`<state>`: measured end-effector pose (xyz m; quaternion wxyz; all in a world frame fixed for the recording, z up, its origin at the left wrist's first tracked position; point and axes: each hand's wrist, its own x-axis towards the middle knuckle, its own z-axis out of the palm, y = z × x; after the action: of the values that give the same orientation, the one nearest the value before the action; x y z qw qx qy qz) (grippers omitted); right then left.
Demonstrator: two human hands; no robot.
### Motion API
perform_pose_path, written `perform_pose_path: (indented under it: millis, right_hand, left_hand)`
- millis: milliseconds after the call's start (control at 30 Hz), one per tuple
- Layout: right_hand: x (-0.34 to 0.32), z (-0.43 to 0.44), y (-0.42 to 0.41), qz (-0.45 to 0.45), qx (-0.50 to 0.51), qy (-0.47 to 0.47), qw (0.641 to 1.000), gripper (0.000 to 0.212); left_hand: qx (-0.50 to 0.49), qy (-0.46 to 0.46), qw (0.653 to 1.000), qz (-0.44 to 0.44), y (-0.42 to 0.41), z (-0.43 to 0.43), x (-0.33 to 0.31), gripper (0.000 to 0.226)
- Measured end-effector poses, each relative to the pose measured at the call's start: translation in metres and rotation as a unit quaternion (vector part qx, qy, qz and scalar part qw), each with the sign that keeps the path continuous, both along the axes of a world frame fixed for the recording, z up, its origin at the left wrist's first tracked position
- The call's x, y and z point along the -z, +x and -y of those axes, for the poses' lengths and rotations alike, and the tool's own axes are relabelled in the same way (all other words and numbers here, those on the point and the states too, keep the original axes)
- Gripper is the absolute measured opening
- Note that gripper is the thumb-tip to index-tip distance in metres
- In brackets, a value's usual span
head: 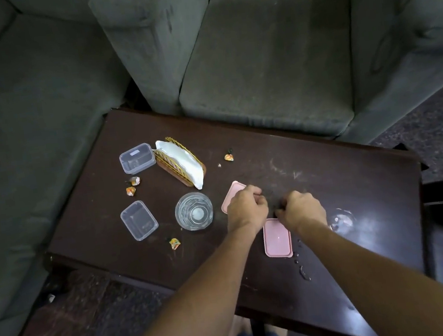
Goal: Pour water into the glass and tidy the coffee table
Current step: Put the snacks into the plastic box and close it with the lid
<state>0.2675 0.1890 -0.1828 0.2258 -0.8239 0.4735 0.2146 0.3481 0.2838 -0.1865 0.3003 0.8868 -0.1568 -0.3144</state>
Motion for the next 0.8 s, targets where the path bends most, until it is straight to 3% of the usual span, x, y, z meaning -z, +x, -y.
perform_pose_path:
  millis: [367, 600, 800]
  right_hand:
    - [0.019, 0.007, 0.004, 0.040, -0.012, -0.013, 0.999, 0.019]
    - [-0.021, 0.007, 0.034, 0.158, 0.047, 0.022, 0.986, 0.018]
    - [-0.061, -0.031, 0.095, 0.255, 0.049, 0.057, 0.964, 0.020]
  left_hand:
    - [-0.027, 0.003, 1.000, 0.004, 0.000, 0.000, 0.012, 0.024]
    - [-0.032, 0.000, 0.999, 0.018, 0.027, 0.000, -0.027, 0.030]
    - [-0.094, -0.038, 0.993, 0.056, 0.080, -0.031, -0.068, 0.029]
